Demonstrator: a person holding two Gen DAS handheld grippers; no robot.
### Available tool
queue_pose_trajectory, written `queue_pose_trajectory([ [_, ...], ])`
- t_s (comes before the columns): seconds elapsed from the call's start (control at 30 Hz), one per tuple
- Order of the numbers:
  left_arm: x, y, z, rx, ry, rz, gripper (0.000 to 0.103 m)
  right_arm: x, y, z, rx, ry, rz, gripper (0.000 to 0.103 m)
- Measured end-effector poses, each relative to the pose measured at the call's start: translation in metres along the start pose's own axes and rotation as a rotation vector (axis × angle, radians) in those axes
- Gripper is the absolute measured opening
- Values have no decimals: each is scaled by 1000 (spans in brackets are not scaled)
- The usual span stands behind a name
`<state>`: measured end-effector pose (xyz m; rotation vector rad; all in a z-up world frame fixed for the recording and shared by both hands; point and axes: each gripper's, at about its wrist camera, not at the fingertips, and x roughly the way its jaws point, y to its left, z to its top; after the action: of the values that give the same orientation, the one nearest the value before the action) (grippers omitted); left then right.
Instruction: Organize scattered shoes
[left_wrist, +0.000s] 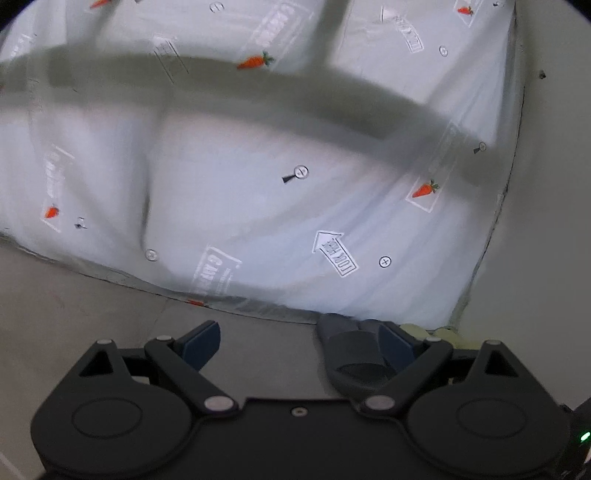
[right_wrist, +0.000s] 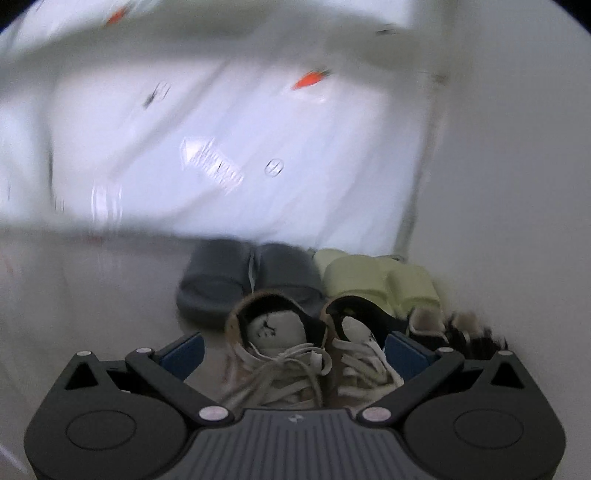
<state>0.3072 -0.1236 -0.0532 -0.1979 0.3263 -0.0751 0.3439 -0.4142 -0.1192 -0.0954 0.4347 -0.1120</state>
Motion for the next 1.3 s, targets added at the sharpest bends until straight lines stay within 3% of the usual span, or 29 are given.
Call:
queue_pose_trajectory([
  [0.17, -54, 21, -9, 36, -2, 12, 101, -60, 16, 0, 25, -56, -19, 103],
  [0.47, -134, 62, -8, 142, -13, 2, 101, -155, 71, -9, 57, -33, 85, 103],
  [0.7, -191, 94, -15, 141, 20, 27, 101, -227, 121, -28, 58, -12, 124, 103],
  [1.03, -266, 126, -43, 160, 69, 89, 101, -315, 156, -51, 51, -22, 156, 103],
  [1.3, -308, 142, -55, 164, 83, 78, 101, -368, 179, -65, 51, -33, 170, 103],
])
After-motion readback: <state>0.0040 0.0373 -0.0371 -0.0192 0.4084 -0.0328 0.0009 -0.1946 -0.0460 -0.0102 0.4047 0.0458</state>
